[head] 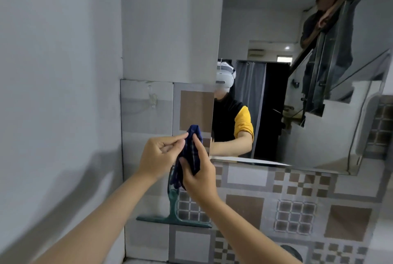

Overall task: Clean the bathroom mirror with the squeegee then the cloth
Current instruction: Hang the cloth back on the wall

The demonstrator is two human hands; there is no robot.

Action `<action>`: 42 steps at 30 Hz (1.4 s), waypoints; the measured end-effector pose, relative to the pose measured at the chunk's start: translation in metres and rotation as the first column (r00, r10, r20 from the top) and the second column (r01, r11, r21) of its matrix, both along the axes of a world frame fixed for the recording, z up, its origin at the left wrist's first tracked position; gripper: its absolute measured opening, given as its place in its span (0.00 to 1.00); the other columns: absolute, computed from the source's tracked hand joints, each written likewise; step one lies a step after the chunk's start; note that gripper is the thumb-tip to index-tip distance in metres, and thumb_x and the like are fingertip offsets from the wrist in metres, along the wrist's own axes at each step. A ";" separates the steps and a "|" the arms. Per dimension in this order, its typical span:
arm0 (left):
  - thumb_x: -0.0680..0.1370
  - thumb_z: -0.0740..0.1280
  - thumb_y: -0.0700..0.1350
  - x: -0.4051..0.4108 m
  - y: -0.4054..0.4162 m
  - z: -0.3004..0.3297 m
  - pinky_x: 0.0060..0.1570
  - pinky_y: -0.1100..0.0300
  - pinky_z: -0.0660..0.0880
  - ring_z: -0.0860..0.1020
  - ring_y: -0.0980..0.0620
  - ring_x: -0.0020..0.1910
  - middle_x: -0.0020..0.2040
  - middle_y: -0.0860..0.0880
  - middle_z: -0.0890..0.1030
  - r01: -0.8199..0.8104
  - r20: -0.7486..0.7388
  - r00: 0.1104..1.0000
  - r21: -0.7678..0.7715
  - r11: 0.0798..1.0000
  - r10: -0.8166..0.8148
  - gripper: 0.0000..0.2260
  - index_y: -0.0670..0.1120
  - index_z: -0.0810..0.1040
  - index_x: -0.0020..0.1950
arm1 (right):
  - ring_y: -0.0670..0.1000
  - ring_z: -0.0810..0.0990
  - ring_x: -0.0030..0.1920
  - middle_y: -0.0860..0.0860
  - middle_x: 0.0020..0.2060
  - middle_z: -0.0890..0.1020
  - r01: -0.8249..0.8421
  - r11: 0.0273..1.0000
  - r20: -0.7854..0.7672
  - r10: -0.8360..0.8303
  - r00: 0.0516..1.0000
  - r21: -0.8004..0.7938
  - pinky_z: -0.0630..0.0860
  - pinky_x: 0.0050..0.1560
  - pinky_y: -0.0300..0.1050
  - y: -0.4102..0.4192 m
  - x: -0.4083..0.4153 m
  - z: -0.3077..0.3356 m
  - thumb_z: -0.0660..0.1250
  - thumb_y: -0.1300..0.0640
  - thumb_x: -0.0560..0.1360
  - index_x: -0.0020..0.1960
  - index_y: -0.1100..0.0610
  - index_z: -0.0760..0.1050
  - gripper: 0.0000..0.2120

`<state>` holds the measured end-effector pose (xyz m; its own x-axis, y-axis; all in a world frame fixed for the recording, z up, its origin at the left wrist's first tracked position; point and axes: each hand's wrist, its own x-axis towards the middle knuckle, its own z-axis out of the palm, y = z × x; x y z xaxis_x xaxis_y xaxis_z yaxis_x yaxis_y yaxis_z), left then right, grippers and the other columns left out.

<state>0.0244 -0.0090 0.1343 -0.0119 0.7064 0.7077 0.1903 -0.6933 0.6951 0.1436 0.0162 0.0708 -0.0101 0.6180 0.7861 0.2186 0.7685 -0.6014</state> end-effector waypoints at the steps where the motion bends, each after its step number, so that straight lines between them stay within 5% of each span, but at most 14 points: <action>1: 0.75 0.66 0.36 -0.005 -0.004 0.005 0.48 0.70 0.75 0.81 0.58 0.50 0.48 0.54 0.83 0.017 0.018 1.000 -0.007 1.000 -0.017 0.10 0.44 0.81 0.53 | 0.36 0.67 0.69 0.38 0.68 0.69 -0.029 0.999 0.018 0.029 0.999 -0.013 0.67 0.67 0.33 -0.004 -0.001 0.007 0.65 0.62 0.78 0.74 0.52 0.62 0.27; 6: 0.73 0.69 0.37 -0.030 -0.013 0.023 0.50 0.69 0.76 0.81 0.59 0.49 0.46 0.59 0.82 -0.019 0.031 0.999 -0.048 0.999 0.020 0.10 0.44 0.81 0.53 | 0.37 0.73 0.63 0.42 0.63 0.76 -0.102 0.993 0.120 0.109 0.987 -0.061 0.70 0.61 0.31 -0.017 -0.005 0.041 0.61 0.59 0.80 0.72 0.53 0.67 0.20; 10: 0.68 0.73 0.35 -0.050 -0.009 0.030 0.49 0.70 0.76 0.81 0.60 0.46 0.46 0.53 0.83 -0.143 0.025 0.989 -0.087 0.986 0.146 0.15 0.46 0.81 0.53 | 0.41 0.80 0.49 0.44 0.48 0.81 -0.111 0.991 0.161 0.122 0.979 -0.072 0.75 0.49 0.32 -0.020 -0.013 0.072 0.65 0.58 0.79 0.65 0.56 0.71 0.15; 16: 0.72 0.69 0.35 -0.076 -0.005 0.062 0.46 0.71 0.74 0.80 0.58 0.43 0.45 0.52 0.82 -0.450 -0.067 0.887 0.096 0.888 0.457 0.11 0.47 0.82 0.51 | 0.47 0.80 0.45 0.49 0.47 0.83 0.016 0.973 0.326 -0.093 0.941 0.229 0.79 0.46 0.43 -0.003 -0.017 0.119 0.64 0.66 0.77 0.57 0.54 0.81 0.14; 20: 0.74 0.64 0.34 -0.088 0.009 0.090 0.47 0.66 0.71 0.76 0.54 0.46 0.49 0.49 0.81 -0.539 -0.211 0.755 0.339 0.771 0.621 0.13 0.46 0.81 0.54 | 0.55 0.76 0.42 0.52 0.50 0.73 0.159 0.908 0.558 -0.369 0.744 0.388 0.75 0.37 0.49 0.021 -0.024 0.162 0.61 0.63 0.78 0.65 0.49 0.77 0.18; 24: 0.75 0.61 0.34 -0.090 0.027 0.111 0.48 0.62 0.71 0.76 0.48 0.48 0.50 0.44 0.79 -0.525 -0.320 0.700 0.377 0.763 0.639 0.15 0.44 0.78 0.59 | 0.57 0.75 0.37 0.56 0.54 0.71 0.230 0.867 0.611 -0.479 0.630 0.443 0.72 0.34 0.46 0.034 -0.037 0.189 0.61 0.49 0.79 0.66 0.51 0.74 0.17; 30: 0.76 0.60 0.33 -0.094 0.051 0.127 0.45 0.63 0.68 0.73 0.50 0.44 0.50 0.41 0.77 -0.549 -0.401 0.652 0.335 0.765 0.643 0.16 0.44 0.77 0.60 | 0.59 0.78 0.44 0.57 0.58 0.68 0.323 0.870 0.696 -0.492 0.523 0.372 0.76 0.39 0.48 0.051 -0.051 0.202 0.62 0.42 0.77 0.68 0.50 0.70 0.22; 37: 0.74 0.59 0.28 -0.089 0.046 0.107 0.41 0.84 0.65 0.74 0.57 0.49 0.55 0.46 0.80 -0.472 -0.374 0.774 0.198 0.859 0.511 0.18 0.43 0.78 0.58 | 0.61 0.79 0.48 0.58 0.58 0.72 0.297 0.946 0.638 -0.311 0.705 0.133 0.75 0.42 0.48 0.054 -0.059 0.180 0.61 0.44 0.79 0.64 0.53 0.73 0.18; 42: 0.75 0.58 0.32 -0.085 0.034 0.106 0.47 0.66 0.69 0.74 0.56 0.47 0.55 0.44 0.80 -0.527 -0.418 0.763 0.041 0.849 0.494 0.16 0.42 0.76 0.60 | 0.60 0.66 0.62 0.57 0.62 0.65 0.420 0.892 0.663 -0.415 0.623 0.164 0.73 0.53 0.54 0.043 -0.066 0.179 0.58 0.46 0.80 0.64 0.56 0.72 0.18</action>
